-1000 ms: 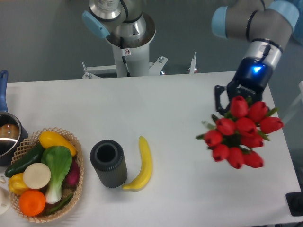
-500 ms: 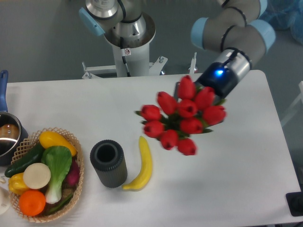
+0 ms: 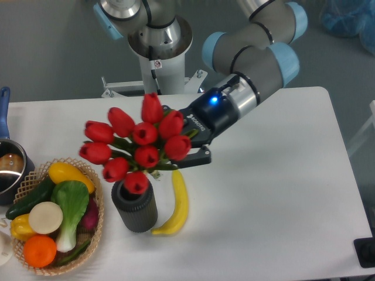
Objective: Insert the flowers into the vase
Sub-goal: 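Align the tulip stems above the vase opening with the gripper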
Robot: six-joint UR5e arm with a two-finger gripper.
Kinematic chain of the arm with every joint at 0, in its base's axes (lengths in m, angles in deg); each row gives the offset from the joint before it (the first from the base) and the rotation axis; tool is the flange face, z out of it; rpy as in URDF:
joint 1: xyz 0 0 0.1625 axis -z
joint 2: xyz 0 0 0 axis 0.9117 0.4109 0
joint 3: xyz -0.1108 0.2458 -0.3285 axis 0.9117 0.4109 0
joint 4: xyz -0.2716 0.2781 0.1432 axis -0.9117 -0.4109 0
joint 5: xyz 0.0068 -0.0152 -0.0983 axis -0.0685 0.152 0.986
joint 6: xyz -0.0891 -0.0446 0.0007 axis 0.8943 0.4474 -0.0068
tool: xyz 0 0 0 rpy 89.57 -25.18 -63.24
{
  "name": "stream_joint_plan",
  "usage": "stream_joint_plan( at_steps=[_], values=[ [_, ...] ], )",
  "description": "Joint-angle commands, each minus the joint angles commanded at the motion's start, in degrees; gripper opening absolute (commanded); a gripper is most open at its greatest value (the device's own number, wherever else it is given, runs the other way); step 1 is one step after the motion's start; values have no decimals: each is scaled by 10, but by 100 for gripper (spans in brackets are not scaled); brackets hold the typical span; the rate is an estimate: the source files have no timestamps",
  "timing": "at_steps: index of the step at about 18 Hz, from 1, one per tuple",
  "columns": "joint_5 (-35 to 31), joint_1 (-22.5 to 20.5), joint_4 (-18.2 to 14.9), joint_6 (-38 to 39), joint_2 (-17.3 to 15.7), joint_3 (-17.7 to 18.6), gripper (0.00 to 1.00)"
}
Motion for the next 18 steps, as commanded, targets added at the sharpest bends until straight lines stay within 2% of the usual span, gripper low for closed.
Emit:
stream_joint_plan(
  at_steps=[5, 7, 10, 13, 15, 18],
  values=[
    [54, 2, 0, -20, 4, 6, 30],
    [95, -1, 0, -36, 7, 11, 30],
    [97, 0, 0, -49, 16, 23, 30],
    [112, 0, -1, -126, 27, 42, 30],
    [151, -1, -1, -133, 31, 50, 30],
    [154, -1, -1, -135, 27, 61, 30]
  ],
)
